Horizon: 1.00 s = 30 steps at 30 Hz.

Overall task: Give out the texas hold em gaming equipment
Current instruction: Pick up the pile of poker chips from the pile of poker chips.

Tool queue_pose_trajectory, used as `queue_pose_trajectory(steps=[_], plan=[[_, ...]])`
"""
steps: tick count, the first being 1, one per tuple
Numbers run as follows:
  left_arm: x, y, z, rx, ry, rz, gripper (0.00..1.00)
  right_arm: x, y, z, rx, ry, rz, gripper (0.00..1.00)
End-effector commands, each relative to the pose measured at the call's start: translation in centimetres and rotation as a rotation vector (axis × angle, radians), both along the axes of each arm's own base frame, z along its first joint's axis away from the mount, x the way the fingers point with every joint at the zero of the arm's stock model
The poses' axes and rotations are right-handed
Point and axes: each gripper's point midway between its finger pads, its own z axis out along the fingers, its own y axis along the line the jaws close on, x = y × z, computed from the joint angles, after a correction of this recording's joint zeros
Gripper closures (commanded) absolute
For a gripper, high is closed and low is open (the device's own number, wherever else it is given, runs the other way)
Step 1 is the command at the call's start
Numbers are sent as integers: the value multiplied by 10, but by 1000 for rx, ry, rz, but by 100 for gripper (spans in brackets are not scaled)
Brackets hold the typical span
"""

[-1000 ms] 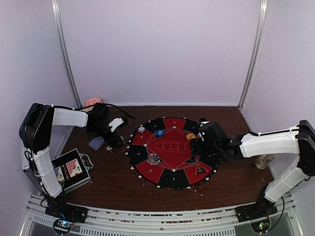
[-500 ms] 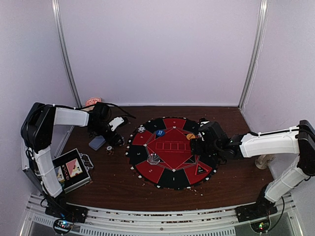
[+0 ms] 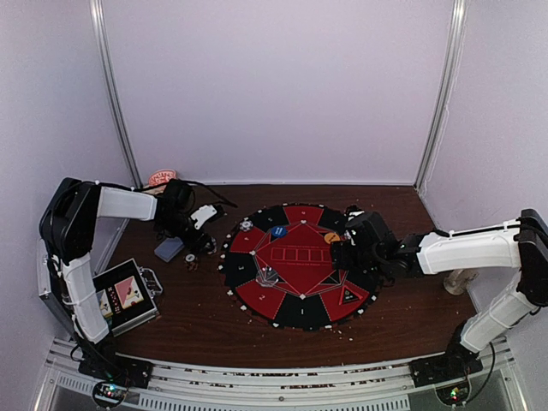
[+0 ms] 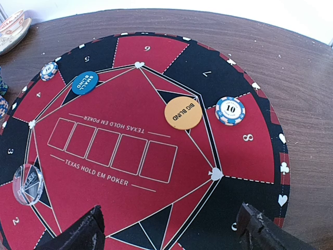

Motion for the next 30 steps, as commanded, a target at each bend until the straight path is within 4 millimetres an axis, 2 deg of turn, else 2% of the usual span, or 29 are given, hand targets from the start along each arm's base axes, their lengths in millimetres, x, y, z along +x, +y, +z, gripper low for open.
queue_pose_trajectory(steps=[1, 12, 16, 23, 30], plan=[[11, -8, 9, -26, -39, -8, 46, 4, 5, 9, -1, -28, -2, 11], [9, -8, 10, -25, -37, -12, 67, 4, 4, 10, 0, -30, -3, 11], [6, -8, 17, -32, -46, -14, 69, 4, 4, 10, 0, -30, -3, 11], [1, -9, 42, -61, -86, -24, 71, 4, 4, 11, 2, -31, -3, 11], [-20, -15, 59, -80, -113, -86, 72, 4, 3, 13, 3, -37, -9, 11]])
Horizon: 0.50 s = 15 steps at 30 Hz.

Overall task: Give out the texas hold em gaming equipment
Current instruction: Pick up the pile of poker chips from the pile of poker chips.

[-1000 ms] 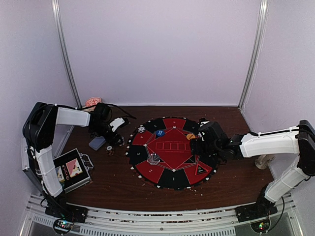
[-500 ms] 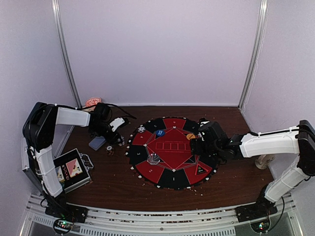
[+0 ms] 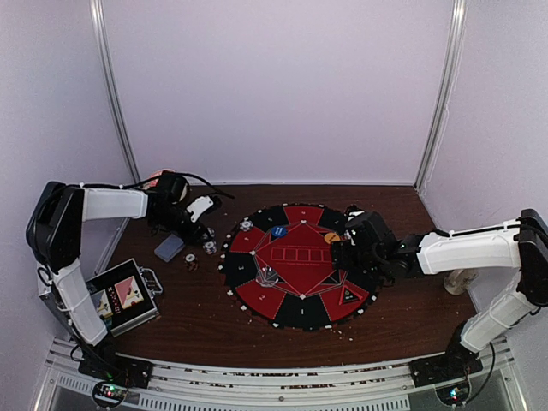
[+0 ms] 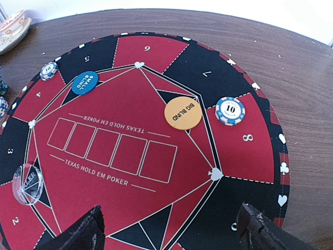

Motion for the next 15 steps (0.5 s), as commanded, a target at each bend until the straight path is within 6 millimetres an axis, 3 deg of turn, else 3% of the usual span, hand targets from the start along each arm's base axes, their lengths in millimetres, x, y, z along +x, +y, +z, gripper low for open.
queue_pose_trajectory(steps=[1, 6, 12, 15], plan=[[-20, -14, 22, -36, -51, -86, 72, 4, 2, 13, 4, -38, -10, 11], [-58, -33, 29, -51, -63, -221, 73, 4, 0, 16, 2, -48, -19, 11], [-118, -71, 22, -38, -78, -428, 75, 4, -2, 15, -7, -52, -27, 10], [-138, -86, 16, -26, -78, -494, 75, 5, -3, 15, -11, -55, -29, 11]])
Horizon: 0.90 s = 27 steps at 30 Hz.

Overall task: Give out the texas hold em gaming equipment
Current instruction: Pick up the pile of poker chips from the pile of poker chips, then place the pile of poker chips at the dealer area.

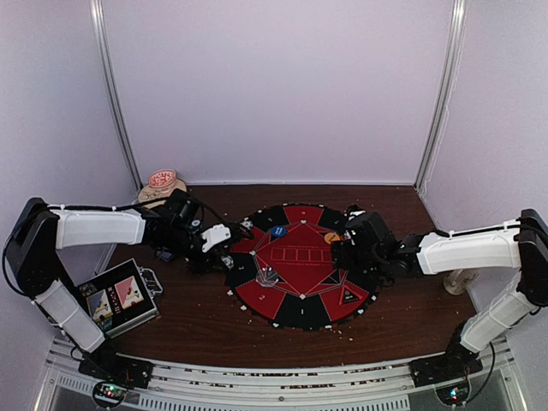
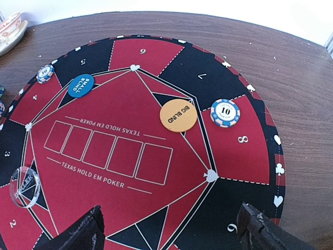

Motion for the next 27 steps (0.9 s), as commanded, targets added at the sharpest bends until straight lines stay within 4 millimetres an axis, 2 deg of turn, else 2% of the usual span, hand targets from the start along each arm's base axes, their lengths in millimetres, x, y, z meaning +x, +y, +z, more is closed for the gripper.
queue_pose_trajectory(steps=[1, 4, 13, 27], plan=[[-26, -23, 1, -11, -38, -127, 75, 4, 0, 13, -1, -42, -13, 10], [-30, -32, -7, 12, -44, -134, 75, 4, 0, 13, -5, -43, -16, 10], [-21, -47, -38, 43, -17, -113, 77, 4, 0, 9, -13, -37, -16, 10], [-22, -71, -40, 27, -21, -147, 77, 4, 1, 8, -14, -33, -8, 10]])
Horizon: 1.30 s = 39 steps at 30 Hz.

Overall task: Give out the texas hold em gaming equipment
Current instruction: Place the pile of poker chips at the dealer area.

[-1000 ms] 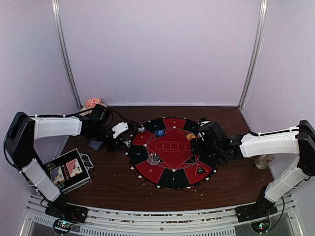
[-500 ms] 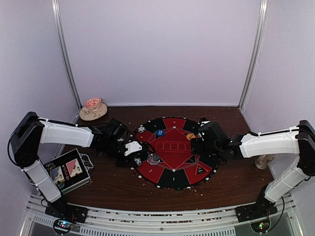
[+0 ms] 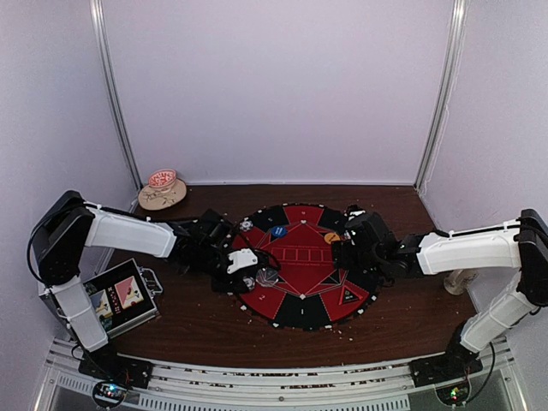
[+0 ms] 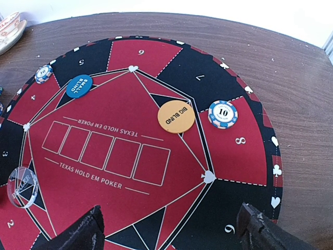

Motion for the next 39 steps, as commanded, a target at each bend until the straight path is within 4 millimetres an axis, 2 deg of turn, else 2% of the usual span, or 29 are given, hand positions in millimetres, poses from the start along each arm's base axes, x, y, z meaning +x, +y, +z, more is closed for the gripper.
queue_pose_trajectory(steps=[1, 20, 22, 26, 28, 34, 39], plan=[[8, -16, 6, -42, -32, -3, 77, 4, 2, 7, 3, -24, -9, 10], [13, -20, -6, -28, -37, 7, 74, 4, 3, 5, 1, -19, -7, 10], [13, -19, -7, -24, -36, 7, 66, 4, 3, 5, 1, -20, -7, 10], [10, -14, -5, -13, -48, 9, 34, 4, 3, 6, 3, -21, -6, 11], [10, -10, 2, -13, -65, 12, 23, 4, 3, 7, 5, -23, -5, 10], [14, 5, 47, -50, -147, 48, 15, 2, 3, 9, 13, -26, -2, 11], [44, 29, 104, -114, -222, 145, 9, 3, 4, 10, 15, -27, -2, 10]])
